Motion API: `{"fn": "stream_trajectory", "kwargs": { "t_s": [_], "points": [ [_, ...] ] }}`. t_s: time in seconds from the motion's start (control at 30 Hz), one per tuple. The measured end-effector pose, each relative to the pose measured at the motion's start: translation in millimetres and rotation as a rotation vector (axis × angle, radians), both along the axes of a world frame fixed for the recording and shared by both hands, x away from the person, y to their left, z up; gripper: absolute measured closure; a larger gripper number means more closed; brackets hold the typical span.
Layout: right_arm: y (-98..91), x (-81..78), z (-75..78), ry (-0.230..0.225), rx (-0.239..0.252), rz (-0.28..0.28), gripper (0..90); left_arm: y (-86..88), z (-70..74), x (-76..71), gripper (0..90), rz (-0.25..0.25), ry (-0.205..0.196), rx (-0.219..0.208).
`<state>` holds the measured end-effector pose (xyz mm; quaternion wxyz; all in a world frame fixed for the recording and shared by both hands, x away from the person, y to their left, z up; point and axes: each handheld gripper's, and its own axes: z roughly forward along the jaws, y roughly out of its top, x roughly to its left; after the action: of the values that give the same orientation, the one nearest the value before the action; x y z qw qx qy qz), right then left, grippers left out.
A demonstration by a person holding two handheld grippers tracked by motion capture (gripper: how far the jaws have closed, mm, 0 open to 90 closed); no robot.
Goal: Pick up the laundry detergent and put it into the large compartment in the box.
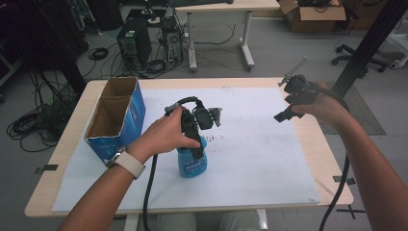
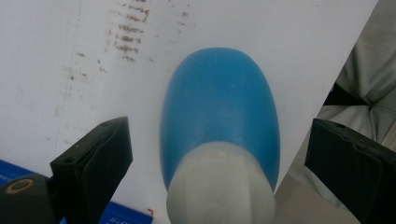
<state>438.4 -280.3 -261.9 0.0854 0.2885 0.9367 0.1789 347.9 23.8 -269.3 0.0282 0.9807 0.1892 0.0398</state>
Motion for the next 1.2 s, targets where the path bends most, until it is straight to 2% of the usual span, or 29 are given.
{"fn": "stream_trajectory", "kwargs": {
  "t_s": [0.33,1.2],
  "points": [
    [0.3,-0.4,0.9,-0.002,0.003,-0.001,10.3,-0.3,-4.4,0.3,13.9,-0.003,0.015,-0.004],
    [-0.6,-0.7,1.2,-0.004,0.006,0.000,10.4,-1.0,-6.7,1.6,23.5,0.002,0.021,-0.015]
  ]
}}
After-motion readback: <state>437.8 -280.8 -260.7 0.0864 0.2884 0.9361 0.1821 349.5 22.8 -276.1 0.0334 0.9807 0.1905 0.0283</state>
